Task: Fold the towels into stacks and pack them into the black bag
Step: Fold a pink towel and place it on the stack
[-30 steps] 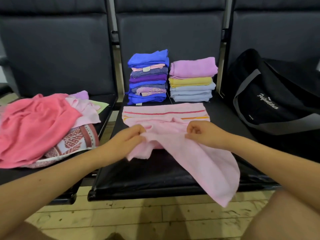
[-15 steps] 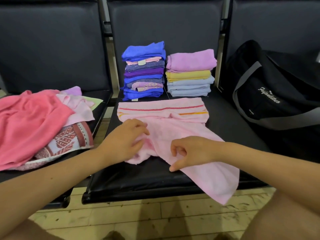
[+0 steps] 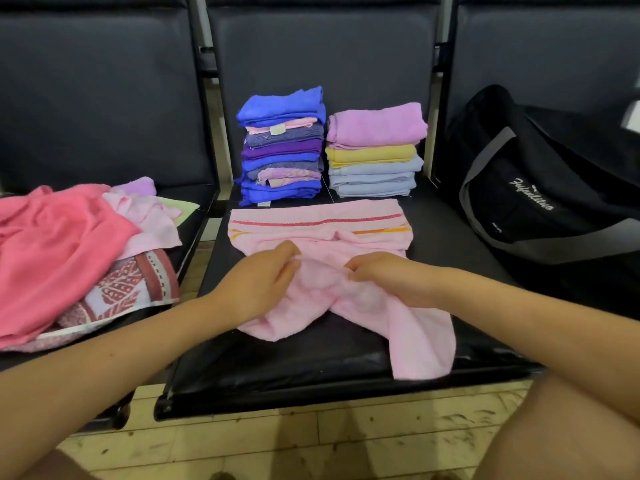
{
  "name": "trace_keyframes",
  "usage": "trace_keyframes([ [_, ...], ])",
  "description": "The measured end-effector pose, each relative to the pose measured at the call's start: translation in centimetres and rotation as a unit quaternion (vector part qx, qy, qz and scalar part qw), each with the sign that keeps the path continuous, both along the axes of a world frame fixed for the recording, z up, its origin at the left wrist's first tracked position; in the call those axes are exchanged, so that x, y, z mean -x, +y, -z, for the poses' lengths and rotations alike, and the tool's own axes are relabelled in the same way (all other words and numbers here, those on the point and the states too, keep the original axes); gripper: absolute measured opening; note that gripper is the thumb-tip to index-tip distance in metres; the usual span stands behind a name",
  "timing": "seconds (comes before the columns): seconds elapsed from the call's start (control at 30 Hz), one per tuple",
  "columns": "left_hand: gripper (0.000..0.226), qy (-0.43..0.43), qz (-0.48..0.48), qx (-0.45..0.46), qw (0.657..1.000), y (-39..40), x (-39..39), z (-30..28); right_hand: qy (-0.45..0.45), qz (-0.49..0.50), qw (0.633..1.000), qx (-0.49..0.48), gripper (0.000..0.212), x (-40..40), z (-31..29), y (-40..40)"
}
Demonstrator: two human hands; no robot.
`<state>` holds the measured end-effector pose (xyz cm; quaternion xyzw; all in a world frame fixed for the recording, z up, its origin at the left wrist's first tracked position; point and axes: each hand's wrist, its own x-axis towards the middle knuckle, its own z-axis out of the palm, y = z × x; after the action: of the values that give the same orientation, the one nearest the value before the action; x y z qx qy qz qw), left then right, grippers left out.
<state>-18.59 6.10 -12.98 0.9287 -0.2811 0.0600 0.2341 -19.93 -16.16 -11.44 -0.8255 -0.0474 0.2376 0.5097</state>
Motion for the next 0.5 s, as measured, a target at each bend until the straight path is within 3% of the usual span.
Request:
trace_keyframes([
  [0.07,0.014,-0.044,-0.024,-0.007,0.999,0.4,-0.5,-0.9,-0.062,-0.018,0.995,0.072,0.012,0.0,-0.3,0.1],
  [0.13,0.017,-0.076,-0.043,-0.029,0.996,0.9,-1.0,-1.4,-0.167,-0.086,0.963,0.195,0.029,0.1,-0.5,-0.2],
  [0.2,0.021,-0.084,-0.060,-0.047,0.994,1.7,-1.5,-1.6,-0.225,-0.122,0.933,0.252,0.027,0.1,-0.7,-0.7],
  [0.4,0.029,-0.068,-0.108,-0.069,0.989,4.2,-3.1,-0.7,-0.170,-0.070,0.952,0.246,0.030,-1.6,-1.0,-4.1],
  [0.5,0.023,-0.044,-0.139,-0.059,0.987,5.4,-3.8,-0.1,-0.106,-0.009,0.980,0.166,0.023,-2.1,-0.7,-6.6],
])
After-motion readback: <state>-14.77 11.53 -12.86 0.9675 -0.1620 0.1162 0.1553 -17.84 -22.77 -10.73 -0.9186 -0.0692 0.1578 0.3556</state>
